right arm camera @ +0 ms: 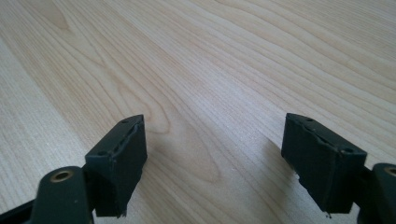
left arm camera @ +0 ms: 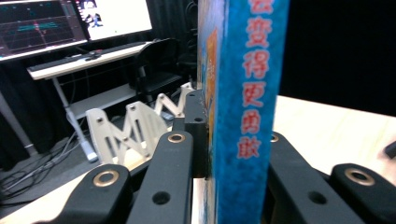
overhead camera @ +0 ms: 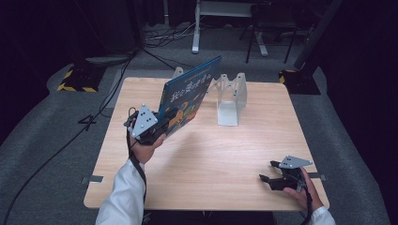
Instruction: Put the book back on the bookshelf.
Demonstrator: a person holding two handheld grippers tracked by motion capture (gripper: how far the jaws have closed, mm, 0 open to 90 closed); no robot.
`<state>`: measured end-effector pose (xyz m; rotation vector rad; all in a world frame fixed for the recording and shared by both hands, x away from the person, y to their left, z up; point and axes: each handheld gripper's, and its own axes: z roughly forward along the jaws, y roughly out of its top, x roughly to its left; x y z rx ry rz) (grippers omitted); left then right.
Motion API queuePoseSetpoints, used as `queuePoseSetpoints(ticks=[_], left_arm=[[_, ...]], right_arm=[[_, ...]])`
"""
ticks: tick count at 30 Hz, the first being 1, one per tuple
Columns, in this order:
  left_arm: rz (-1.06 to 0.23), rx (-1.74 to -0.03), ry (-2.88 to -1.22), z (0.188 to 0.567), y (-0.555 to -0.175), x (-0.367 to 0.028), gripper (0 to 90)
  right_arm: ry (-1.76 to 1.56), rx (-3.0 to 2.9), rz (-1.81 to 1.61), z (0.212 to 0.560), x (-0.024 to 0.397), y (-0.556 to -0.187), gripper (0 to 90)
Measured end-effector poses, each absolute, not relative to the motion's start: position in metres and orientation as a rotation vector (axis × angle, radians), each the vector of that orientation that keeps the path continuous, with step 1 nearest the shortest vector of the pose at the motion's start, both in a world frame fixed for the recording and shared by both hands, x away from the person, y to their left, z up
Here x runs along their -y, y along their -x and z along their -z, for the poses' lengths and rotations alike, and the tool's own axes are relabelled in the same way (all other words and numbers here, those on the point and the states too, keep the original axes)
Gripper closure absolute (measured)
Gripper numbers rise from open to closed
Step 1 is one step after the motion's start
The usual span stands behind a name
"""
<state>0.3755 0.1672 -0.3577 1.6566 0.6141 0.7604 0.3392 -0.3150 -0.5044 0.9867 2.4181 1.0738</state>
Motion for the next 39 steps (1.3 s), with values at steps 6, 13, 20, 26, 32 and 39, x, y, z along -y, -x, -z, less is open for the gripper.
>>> queuePoseSetpoints(ticks=[6, 13, 20, 26, 32, 39], left_arm=[[-0.777, -0.667, -1.645, 0.361, -0.385, -0.176, 82.9], [-0.789, -0.709, -1.650, 0.364, -0.400, -0.177, 82.8], [-0.791, -0.752, -1.662, 0.381, -0.415, -0.168, 82.8], [-0.758, -0.819, -1.615, 0.398, -0.425, -0.170, 82.8], [-0.734, -0.850, -1.590, 0.405, -0.428, -0.175, 82.7], [-0.759, -0.873, -1.584, 0.415, -0.428, -0.167, 82.7]], right_arm=[[-0.986, -2.419, -1.074, 0.504, 0.315, -0.339, 22.7], [-0.984, -2.420, -1.074, 0.504, 0.315, -0.339, 22.7], [-0.982, -2.422, -1.075, 0.504, 0.316, -0.339, 22.7], [-0.977, -2.426, -1.079, 0.504, 0.316, -0.339, 22.8], [-0.977, -2.426, -1.077, 0.504, 0.315, -0.339, 22.7], [-0.977, -2.425, -1.078, 0.504, 0.315, -0.339, 22.5]])
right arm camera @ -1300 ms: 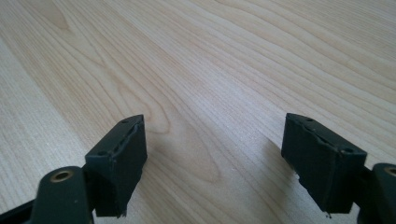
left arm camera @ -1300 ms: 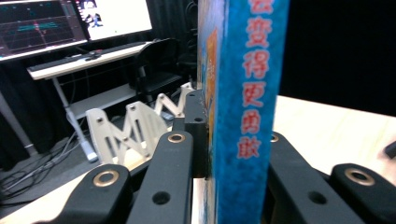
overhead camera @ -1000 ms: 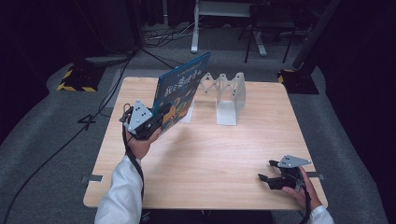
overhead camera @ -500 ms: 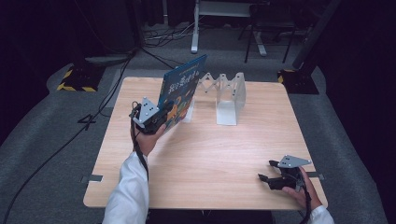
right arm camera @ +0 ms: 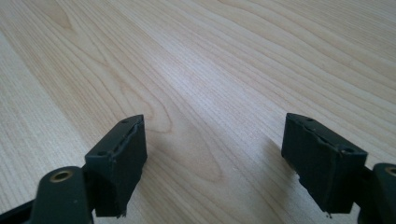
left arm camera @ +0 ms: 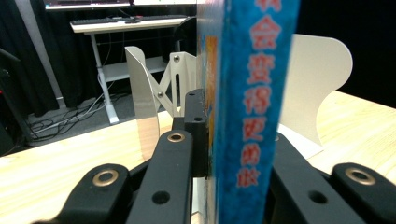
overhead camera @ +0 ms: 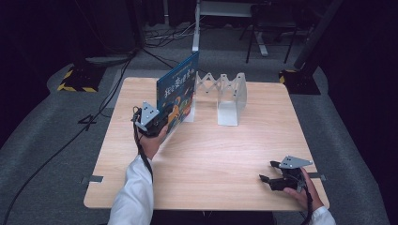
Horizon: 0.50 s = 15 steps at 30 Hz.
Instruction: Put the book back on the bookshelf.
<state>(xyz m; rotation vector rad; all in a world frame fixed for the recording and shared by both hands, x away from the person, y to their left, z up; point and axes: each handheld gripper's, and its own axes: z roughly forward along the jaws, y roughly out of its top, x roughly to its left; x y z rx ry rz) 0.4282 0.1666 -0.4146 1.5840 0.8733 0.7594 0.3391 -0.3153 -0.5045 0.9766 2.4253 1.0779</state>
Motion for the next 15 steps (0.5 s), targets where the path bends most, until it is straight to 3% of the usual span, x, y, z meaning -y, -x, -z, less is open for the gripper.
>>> queuePoseSetpoints(ticks=[15], left_arm=[[-0.767, -0.931, -1.584, 0.419, -0.454, -0.149, 82.5]], right_arm=[[-0.974, -2.427, -1.080, 0.505, 0.315, -0.340, 22.3]])
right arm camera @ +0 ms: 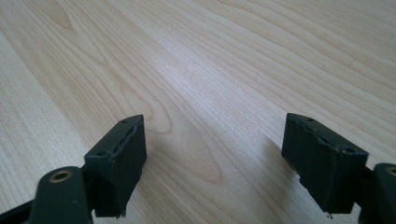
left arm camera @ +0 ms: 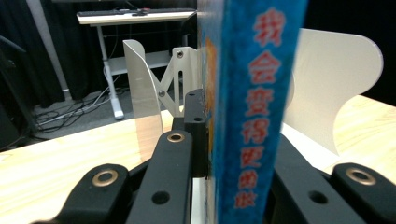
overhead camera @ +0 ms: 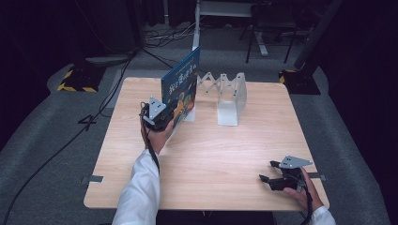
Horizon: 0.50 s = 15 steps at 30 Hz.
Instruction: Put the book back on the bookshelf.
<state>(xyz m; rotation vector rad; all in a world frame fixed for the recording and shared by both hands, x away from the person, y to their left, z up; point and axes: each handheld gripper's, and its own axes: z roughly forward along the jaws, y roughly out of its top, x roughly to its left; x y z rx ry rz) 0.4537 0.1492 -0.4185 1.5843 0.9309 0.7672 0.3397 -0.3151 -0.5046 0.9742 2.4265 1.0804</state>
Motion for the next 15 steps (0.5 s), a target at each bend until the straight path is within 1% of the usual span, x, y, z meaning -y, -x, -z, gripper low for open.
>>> queuePoseSetpoints(ticks=[6, 11, 15], left_arm=[[-0.765, -0.965, -1.581, 0.424, -0.462, -0.146, 82.4], [-0.797, -0.971, -1.593, 0.425, -0.468, -0.142, 82.2], [-0.799, -1.013, -1.555, 0.428, -0.472, -0.140, 82.0]], right_arm=[[-0.969, -2.430, -1.082, 0.505, 0.315, -0.340, 22.3], [-0.967, -2.431, -1.083, 0.505, 0.315, -0.340, 22.3], [-0.962, -2.434, -1.084, 0.505, 0.315, -0.340, 22.2]])
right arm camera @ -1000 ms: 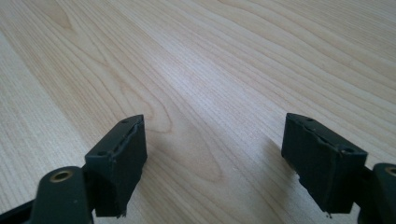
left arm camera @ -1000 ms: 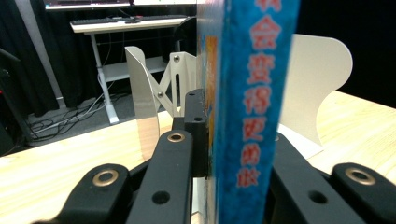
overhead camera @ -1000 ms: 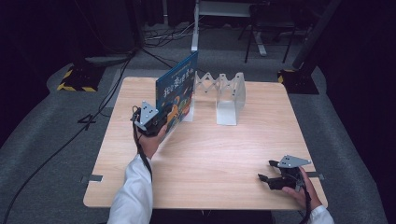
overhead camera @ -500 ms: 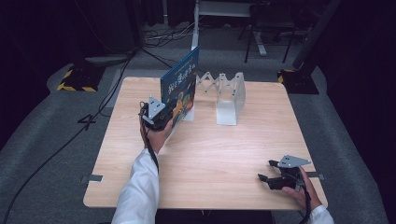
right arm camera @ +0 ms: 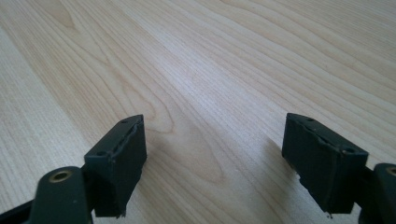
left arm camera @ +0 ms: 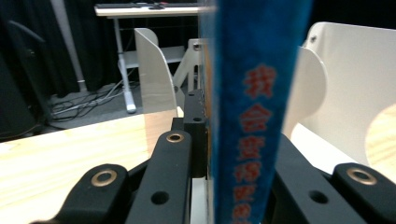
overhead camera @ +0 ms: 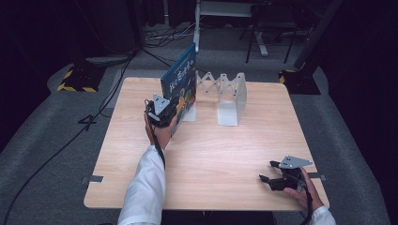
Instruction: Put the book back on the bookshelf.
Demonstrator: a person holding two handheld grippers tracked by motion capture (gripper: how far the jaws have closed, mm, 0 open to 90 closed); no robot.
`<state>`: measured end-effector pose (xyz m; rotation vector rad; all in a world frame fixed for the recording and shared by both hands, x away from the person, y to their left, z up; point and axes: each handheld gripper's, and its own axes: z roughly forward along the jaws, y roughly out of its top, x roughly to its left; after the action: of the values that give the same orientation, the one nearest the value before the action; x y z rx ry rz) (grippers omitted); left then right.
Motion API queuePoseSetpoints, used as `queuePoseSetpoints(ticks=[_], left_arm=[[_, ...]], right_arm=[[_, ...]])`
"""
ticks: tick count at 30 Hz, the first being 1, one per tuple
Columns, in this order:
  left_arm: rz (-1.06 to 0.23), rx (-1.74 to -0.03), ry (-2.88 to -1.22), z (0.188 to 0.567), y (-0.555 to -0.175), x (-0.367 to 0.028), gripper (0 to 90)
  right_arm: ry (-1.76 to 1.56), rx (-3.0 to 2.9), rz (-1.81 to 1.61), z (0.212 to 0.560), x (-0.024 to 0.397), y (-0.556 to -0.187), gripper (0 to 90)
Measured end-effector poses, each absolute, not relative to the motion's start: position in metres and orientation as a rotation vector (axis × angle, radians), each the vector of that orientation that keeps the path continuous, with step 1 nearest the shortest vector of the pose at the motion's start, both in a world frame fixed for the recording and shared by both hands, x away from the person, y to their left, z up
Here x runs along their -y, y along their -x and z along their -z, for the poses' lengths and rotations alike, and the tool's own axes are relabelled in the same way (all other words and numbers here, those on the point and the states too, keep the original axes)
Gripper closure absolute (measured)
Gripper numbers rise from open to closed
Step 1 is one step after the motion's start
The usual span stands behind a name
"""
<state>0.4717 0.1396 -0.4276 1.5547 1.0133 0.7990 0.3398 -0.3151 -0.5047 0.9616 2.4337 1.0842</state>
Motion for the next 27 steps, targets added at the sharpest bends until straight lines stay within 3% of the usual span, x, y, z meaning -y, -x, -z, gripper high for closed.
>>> queuePoseSetpoints(ticks=[27], left_arm=[[-0.866, -1.120, -1.517, 0.4349, -0.4722, -0.1350, 77.7]], right_arm=[[-0.956, -2.439, -1.085, 0.5046, 0.3151, -0.3397, 22.2]])
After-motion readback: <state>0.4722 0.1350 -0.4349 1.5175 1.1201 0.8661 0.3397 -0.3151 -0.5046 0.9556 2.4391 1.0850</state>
